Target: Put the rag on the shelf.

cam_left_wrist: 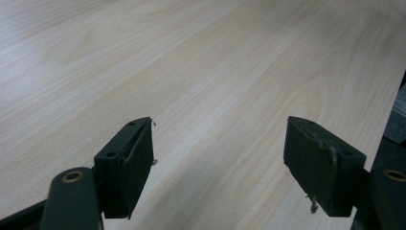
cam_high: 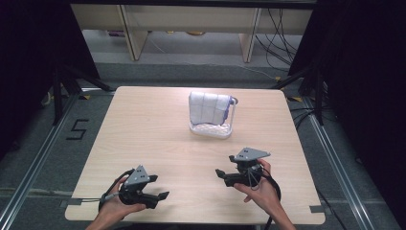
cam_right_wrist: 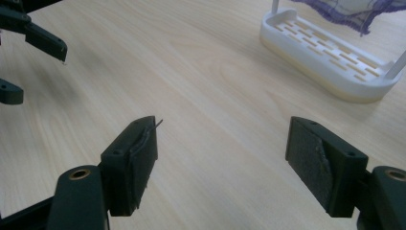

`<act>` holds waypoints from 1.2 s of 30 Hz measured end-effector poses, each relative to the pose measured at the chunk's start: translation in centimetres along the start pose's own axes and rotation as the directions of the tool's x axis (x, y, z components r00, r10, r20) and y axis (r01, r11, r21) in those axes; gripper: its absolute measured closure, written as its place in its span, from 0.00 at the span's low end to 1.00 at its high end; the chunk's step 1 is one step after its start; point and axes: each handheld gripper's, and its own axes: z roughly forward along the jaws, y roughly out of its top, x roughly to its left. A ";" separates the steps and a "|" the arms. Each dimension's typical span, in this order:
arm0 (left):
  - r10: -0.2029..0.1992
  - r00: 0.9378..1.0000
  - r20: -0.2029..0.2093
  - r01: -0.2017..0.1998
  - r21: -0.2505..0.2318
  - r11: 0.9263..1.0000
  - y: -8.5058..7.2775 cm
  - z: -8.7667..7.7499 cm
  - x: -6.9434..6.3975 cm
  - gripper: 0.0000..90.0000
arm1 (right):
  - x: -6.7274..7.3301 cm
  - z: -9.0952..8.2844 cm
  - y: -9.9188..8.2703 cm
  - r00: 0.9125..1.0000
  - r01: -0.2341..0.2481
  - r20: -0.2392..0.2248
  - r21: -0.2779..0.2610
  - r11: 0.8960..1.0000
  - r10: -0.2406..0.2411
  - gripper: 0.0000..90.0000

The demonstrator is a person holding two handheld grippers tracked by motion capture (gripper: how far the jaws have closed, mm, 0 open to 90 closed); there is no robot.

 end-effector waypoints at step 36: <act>0.046 0.999 -0.009 -0.045 0.062 0.997 -2.8 -1.4 -1.9 0.27 | 2.5 -1.9 -6.3 1.000 -0.025 -0.001 0.143 0.989 0.026 0.22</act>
